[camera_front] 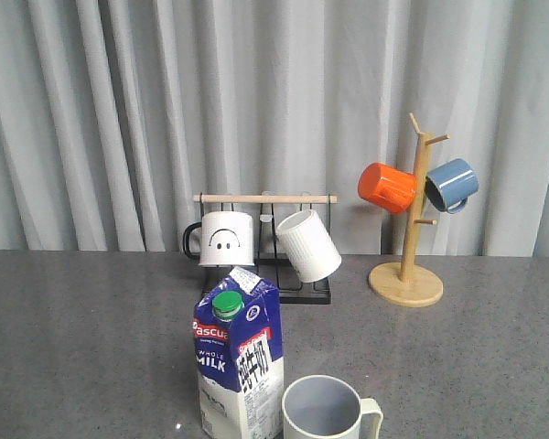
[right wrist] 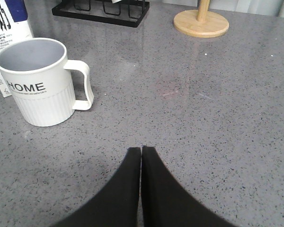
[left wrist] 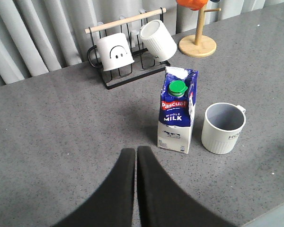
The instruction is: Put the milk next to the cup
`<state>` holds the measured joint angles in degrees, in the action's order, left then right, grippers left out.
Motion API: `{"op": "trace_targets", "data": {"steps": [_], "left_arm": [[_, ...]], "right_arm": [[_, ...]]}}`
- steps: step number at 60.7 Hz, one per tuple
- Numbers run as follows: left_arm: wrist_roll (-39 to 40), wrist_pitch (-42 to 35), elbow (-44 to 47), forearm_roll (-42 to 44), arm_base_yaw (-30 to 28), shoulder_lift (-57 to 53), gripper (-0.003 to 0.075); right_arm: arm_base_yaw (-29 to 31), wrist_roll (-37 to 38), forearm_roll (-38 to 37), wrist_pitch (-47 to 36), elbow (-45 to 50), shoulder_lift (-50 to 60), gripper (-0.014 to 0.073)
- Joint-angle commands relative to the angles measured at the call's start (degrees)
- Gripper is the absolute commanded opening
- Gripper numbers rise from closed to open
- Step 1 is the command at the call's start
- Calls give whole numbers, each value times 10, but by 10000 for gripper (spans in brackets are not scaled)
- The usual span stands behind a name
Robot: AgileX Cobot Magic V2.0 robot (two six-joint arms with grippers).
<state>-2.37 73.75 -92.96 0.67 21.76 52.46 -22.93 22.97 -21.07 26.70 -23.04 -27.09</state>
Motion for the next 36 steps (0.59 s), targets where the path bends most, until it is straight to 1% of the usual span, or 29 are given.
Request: {"op": "trace_targets", "data": {"steps": [1,7,12,18,29,36], "left_arm": [[5,-30,-1,19,0,-3,-8],[5,-79,48,27,-2,-23,-8],[5,-152,126,29,-6,-58,-8],[5,-262,258,39,-17,-110,-8],[8,-497,524,39,-42,-234,-8],[8,-619,673,39,-63,-311,-8]], "right_arm": [[0,-2,-14,-38,-15,-2,-5],[0,-2,-14,-38,-15,-2,-5],[0,-2,-14,-38,-15,-2,-5],[0,-2,-14,-38,-15,-2,-5],[0,-2,-14,-38,-15,-2,-5],[0,-1,-14,-38,-15,-2,-5]]}}
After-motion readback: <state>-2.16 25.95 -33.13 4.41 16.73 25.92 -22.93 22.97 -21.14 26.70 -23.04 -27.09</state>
